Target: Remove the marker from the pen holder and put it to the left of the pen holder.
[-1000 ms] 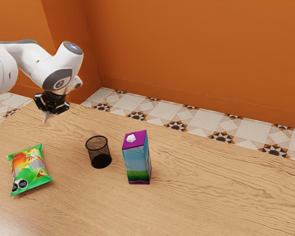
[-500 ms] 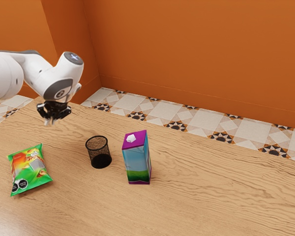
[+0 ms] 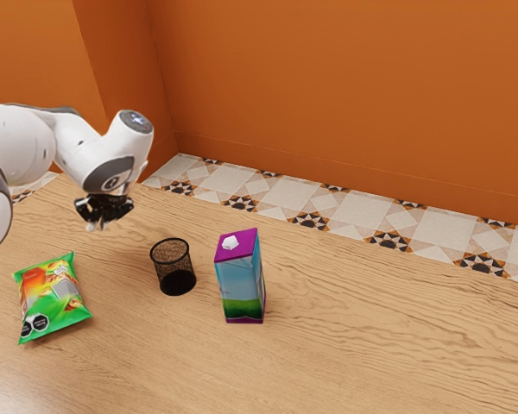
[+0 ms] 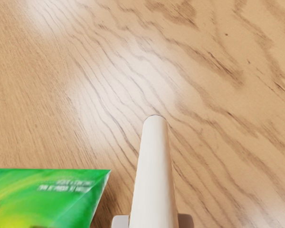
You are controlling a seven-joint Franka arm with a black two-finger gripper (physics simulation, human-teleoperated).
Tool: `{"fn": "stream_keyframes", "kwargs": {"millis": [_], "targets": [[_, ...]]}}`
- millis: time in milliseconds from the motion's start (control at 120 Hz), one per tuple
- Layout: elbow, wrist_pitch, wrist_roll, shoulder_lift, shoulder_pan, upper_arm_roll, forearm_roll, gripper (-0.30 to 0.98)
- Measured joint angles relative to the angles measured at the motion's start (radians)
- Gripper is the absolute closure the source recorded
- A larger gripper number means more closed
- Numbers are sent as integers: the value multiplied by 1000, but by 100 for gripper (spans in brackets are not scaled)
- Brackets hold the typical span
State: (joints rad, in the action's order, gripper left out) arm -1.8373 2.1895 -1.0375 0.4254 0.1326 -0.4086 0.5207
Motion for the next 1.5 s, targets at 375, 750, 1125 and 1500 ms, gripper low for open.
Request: {"fn": "stream_keyframes", "kwargs": {"millis": [375, 750, 1125, 1500], "targets": [[-14, 53, -59, 28, 0, 0, -1, 78], [-16, 103, -89, 49, 4, 0, 0, 77], [-18, 148, -93, 56, 7, 1, -8, 54], [-25, 161, -72, -40, 14, 1, -39, 35]]}}
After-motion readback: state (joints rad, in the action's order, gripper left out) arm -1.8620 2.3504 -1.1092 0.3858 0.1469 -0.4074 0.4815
